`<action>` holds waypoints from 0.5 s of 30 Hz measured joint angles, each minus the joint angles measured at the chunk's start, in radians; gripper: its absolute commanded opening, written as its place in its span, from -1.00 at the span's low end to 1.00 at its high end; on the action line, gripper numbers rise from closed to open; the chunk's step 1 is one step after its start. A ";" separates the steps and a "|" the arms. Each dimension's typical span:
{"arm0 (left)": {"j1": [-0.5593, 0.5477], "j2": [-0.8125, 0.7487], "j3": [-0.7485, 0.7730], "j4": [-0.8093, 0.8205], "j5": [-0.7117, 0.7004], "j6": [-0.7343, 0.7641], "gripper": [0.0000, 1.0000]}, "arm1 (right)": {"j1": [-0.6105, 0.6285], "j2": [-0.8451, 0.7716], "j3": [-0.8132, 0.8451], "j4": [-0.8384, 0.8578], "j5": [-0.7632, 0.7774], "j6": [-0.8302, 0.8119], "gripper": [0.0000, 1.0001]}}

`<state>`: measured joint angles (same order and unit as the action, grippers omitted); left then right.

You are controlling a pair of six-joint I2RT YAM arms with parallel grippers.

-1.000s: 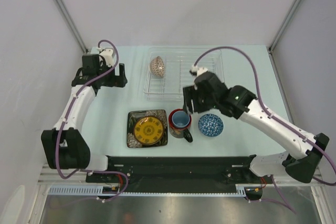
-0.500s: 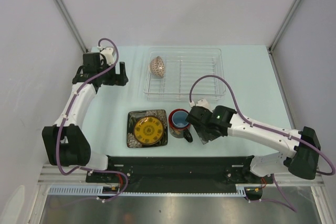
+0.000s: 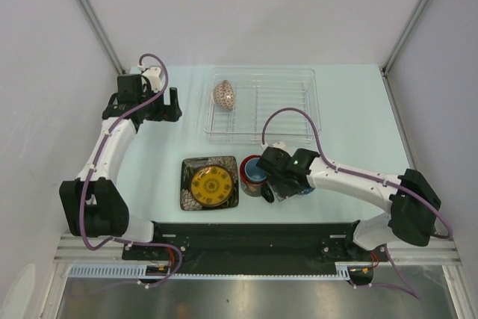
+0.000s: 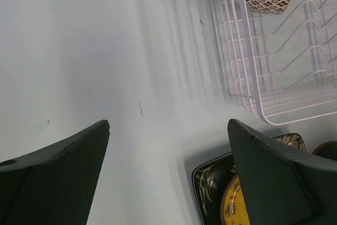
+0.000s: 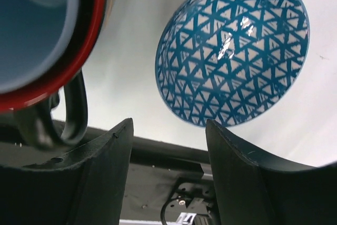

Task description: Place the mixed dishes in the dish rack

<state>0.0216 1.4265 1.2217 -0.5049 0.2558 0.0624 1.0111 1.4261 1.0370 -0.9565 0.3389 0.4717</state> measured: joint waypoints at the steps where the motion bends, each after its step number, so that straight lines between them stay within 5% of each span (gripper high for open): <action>1: 0.000 0.000 0.000 0.000 -0.001 0.000 0.99 | -0.010 0.008 -0.002 0.012 -0.007 -0.005 0.20; 15: 0.000 -0.002 0.000 0.002 -0.008 0.001 0.99 | -0.088 0.099 -0.056 0.107 -0.070 -0.037 -0.26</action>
<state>0.0216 1.4242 1.2217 -0.5030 0.2474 0.0635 0.9234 1.5253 0.9813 -0.8497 0.2691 0.4343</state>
